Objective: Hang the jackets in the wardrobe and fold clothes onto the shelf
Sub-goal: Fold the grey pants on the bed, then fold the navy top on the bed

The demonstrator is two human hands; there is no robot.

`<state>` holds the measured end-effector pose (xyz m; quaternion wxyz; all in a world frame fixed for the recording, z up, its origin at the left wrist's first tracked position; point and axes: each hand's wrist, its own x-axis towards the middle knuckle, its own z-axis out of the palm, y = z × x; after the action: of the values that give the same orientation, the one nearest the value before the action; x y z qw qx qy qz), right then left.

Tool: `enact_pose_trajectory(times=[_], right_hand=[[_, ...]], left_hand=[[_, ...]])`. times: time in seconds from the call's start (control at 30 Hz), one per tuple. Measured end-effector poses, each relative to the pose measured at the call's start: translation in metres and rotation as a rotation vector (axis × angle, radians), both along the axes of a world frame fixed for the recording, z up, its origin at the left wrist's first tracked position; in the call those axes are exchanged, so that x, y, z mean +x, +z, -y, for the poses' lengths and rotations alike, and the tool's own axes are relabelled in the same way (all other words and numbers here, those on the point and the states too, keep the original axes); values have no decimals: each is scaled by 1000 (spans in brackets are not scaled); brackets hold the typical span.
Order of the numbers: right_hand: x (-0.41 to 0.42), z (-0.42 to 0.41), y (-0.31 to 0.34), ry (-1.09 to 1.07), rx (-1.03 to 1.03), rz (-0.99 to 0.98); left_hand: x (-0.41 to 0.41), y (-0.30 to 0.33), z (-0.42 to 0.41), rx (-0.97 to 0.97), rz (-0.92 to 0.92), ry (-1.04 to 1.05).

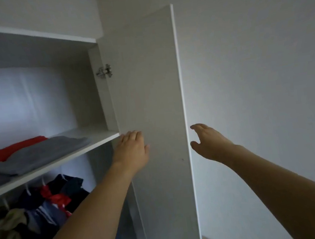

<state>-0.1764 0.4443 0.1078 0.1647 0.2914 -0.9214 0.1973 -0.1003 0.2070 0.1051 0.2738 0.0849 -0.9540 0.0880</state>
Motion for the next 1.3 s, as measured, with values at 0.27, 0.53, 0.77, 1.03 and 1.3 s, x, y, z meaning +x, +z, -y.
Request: enact_pose_trajectory(times=[0.27, 0.53, 0.77, 1.03, 1.3], right_hand=[[46, -247, -51, -199, 7, 107], [84, -439, -90, -424, -42, 224], [131, -602, -105, -551, -55, 244], [191, -800, -157, -634, -57, 346], [225, -963, -229, -718, -84, 558]], left_hand=[[4, -30, -219, -66, 75, -244], [-8, -79, -425, 31, 258, -506], [6, -112, -596, 293, 395, -551], [37, -161, -760, 361, 451, -514], [62, -244, -901, 478, 650, -431]])
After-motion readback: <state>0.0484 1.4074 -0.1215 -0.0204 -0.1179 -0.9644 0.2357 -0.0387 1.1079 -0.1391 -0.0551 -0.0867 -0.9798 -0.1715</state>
